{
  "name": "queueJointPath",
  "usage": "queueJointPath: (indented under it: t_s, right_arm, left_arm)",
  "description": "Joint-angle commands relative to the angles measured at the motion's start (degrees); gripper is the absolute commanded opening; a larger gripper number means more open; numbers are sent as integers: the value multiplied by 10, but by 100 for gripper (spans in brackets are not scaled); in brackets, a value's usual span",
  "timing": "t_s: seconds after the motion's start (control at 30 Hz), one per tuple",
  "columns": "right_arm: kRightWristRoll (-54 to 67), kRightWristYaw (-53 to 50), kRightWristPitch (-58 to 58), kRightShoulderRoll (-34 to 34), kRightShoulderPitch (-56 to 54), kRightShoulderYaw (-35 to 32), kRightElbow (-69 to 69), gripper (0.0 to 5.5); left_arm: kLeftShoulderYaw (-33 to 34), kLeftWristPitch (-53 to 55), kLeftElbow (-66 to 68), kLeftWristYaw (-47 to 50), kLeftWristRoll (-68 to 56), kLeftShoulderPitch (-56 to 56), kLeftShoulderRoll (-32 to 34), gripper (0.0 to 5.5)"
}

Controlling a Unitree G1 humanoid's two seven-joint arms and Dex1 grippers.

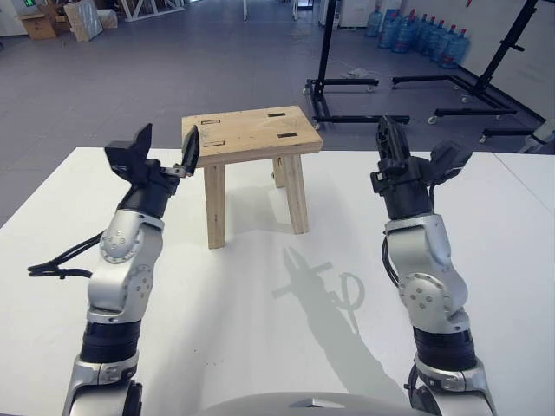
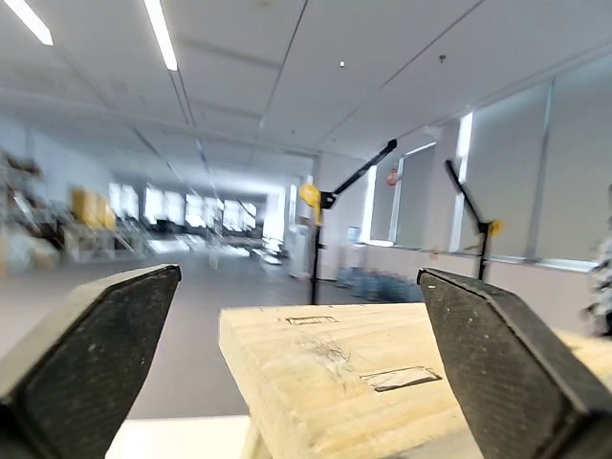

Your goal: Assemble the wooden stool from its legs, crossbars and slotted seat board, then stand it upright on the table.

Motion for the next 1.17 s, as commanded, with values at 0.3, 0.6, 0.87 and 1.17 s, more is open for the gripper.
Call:
queueJointPath:
  t_s: [0.3,0.6,0.87,1.17]
  right_arm:
    - [-231,50,-186,62,-59,20,183,277]
    - [-234,71,-184,87,-66,-7,196,411]
    - [-254,74,-182,95,-75,-18,209,464]
    - [-273,71,-187,100,-82,-26,221,464]
  left_arm:
    - [-51,-139,156,32,197,-87,-99,540]
    - [-30,-152,169,54,226,-87,-129,540]
    - [-27,-171,173,49,237,-89,-136,502]
    - [-21,-172,185,48,242,-95,-136,396]
